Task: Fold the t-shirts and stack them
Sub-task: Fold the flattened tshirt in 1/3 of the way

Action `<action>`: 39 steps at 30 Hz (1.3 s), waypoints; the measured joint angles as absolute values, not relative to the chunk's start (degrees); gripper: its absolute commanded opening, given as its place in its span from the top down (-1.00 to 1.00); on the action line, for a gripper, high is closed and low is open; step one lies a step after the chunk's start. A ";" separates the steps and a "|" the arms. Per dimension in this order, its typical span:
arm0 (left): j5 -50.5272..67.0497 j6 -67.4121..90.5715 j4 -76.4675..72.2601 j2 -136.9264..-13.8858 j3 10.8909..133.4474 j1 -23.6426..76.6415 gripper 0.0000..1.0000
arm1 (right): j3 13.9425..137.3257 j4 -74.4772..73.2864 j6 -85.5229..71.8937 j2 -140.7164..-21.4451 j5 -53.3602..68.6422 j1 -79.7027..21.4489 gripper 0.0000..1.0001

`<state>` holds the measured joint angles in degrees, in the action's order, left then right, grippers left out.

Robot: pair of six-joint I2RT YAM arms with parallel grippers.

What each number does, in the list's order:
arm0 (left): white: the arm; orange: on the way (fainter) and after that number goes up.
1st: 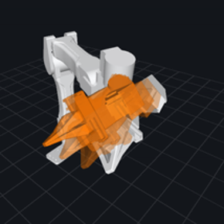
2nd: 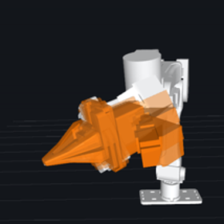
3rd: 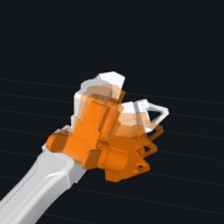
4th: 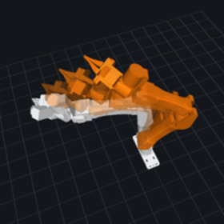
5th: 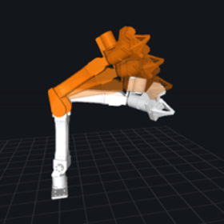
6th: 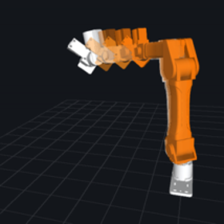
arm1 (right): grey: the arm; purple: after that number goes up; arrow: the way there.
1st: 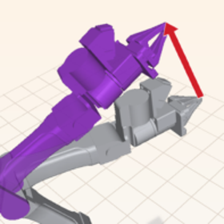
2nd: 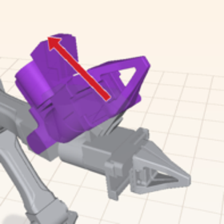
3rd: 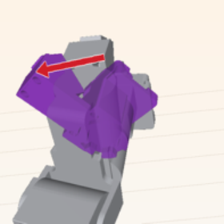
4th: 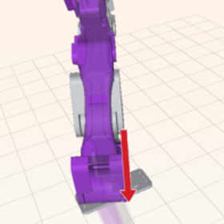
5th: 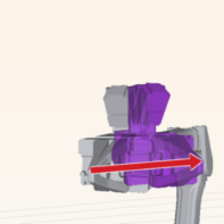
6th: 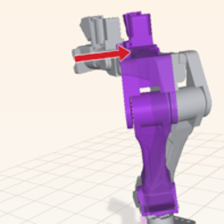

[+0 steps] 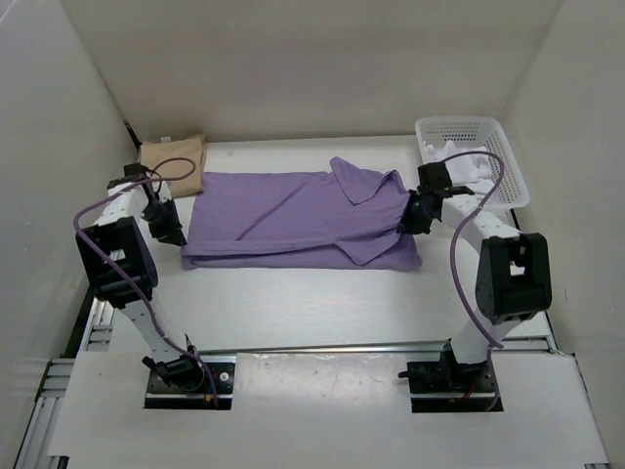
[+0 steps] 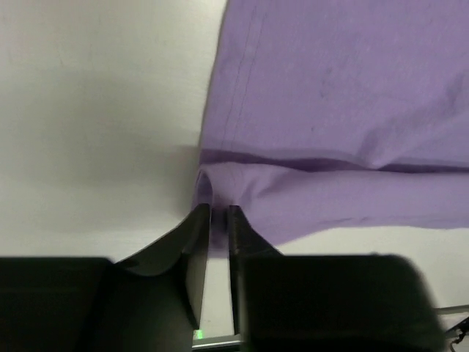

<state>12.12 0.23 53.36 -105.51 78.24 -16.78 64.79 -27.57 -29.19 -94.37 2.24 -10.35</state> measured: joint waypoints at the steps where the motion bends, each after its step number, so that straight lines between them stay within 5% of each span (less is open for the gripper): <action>1: 12.14 0.21 53.52 -106.28 79.07 -16.78 0.39 | 66.19 -27.94 -29.06 -95.90 2.31 -10.26 0.83; 7: 11.40 0.08 54.06 -113.60 88.95 -16.78 -0.09 | 76.73 -31.05 -28.05 -105.69 2.15 -9.54 0.29; 14: 9.89 0.19 52.90 -112.95 89.80 -16.78 -0.27 | 78.32 -33.65 -27.66 -104.75 1.50 -9.41 -0.07; 23: 7.27 0.21 52.07 -98.45 69.38 -16.78 -0.30 | 58.74 -35.46 -30.28 -83.90 0.82 -8.80 -0.11; 35: 7.11 0.21 48.97 -104.55 67.31 -16.78 -0.21 | 54.19 -30.79 -33.80 -93.67 2.50 -3.53 -0.14; 37: 6.92 0.19 48.73 -105.27 67.33 -16.78 -0.10 | 54.26 -29.91 -34.30 -94.74 2.85 -3.16 -0.06; 39: 6.83 0.27 48.75 -105.51 67.55 -16.78 0.17 | 54.30 -29.26 -34.61 -95.00 3.22 -3.01 0.30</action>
